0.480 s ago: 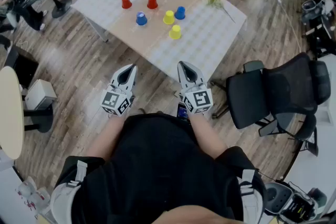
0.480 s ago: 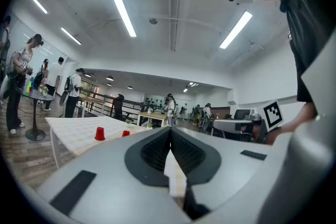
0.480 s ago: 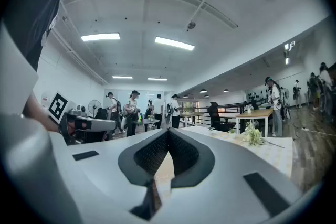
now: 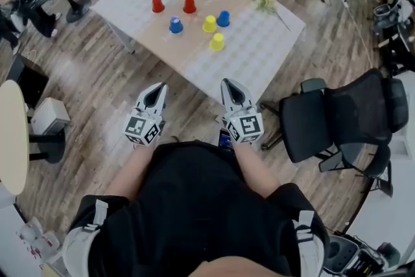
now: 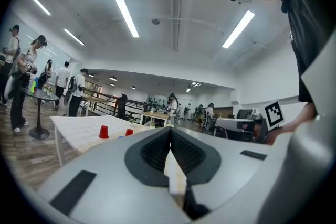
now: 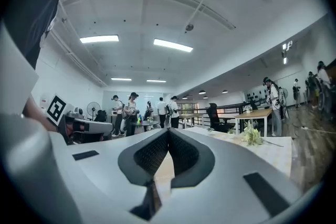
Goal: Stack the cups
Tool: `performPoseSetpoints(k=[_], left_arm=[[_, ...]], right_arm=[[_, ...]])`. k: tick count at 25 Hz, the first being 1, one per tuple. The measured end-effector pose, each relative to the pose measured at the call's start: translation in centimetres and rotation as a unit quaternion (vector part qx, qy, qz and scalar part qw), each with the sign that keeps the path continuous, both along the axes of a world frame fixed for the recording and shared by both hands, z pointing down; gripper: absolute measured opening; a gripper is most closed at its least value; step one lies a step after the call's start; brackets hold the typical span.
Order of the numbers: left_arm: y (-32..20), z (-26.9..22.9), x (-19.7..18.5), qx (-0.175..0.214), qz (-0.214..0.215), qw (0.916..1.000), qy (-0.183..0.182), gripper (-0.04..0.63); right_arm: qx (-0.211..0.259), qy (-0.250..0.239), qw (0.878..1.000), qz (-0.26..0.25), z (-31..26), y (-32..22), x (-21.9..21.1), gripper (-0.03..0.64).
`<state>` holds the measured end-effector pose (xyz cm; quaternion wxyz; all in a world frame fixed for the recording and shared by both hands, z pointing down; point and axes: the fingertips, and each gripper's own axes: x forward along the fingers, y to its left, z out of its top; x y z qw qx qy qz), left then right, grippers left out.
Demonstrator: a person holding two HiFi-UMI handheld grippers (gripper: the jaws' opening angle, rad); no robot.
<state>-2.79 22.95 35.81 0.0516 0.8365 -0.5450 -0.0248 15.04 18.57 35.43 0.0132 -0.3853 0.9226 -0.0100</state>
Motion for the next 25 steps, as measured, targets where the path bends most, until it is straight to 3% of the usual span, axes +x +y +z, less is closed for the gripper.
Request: performPoseSetpoints(k=[16, 25], left_arm=[[1.6, 0.7, -0.5, -0.011, -0.006, 0.9999, 0.001, 0.002], [-1.4, 1.7, -2.6, -0.018, -0.011, 0.9997, 0.012, 0.002]], right_arm=[[-0.006, -0.009, 1.000, -0.011, 1.1, 0.9, -0.3, 0.032], [-0.032, 0.011, 0.999, -0.013, 2.9, -1.8, -1.4, 0.133]])
